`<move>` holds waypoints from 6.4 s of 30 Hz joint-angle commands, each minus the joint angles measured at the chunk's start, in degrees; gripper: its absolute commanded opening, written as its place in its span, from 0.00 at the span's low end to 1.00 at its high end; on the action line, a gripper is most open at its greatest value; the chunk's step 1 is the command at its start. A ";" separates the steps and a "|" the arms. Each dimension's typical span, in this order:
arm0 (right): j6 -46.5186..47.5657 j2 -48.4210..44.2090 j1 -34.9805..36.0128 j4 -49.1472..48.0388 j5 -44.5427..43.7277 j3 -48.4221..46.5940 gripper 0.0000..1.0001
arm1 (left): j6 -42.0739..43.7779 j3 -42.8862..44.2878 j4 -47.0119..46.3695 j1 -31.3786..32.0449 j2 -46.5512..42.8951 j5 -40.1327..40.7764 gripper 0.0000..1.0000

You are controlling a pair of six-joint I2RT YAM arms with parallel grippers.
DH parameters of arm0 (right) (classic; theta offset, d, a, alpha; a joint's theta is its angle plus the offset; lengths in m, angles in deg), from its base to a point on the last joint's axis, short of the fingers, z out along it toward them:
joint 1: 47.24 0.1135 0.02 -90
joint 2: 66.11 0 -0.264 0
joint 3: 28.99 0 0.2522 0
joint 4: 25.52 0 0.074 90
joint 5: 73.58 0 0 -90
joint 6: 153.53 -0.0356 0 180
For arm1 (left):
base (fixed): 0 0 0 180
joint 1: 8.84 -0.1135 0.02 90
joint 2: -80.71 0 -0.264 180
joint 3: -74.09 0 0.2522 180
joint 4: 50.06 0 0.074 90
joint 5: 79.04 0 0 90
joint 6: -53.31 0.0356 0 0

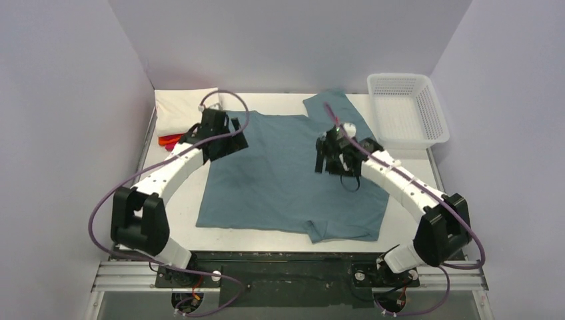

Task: Fold and stack the t-shirts
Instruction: Flatten out the tshirt, then grab the side of the flattened tshirt closest away from the robot with both arms, then fold the flattened tshirt in 1/3 of the way

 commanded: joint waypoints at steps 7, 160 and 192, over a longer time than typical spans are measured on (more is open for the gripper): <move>-17.98 -13.35 16.82 12.06 -11.36 25.08 0.62 | -8.92 -31.34 -7.44 1.48 -19.03 1.31 1.00; 3.75 9.80 -10.00 34.74 1.52 -20.68 0.00 | -25.99 -25.43 2.01 -14.23 -15.42 10.53 0.00; 4.59 43.65 -12.78 32.09 -5.77 -59.52 0.64 | -19.47 -12.09 7.05 -15.21 -10.13 12.81 0.86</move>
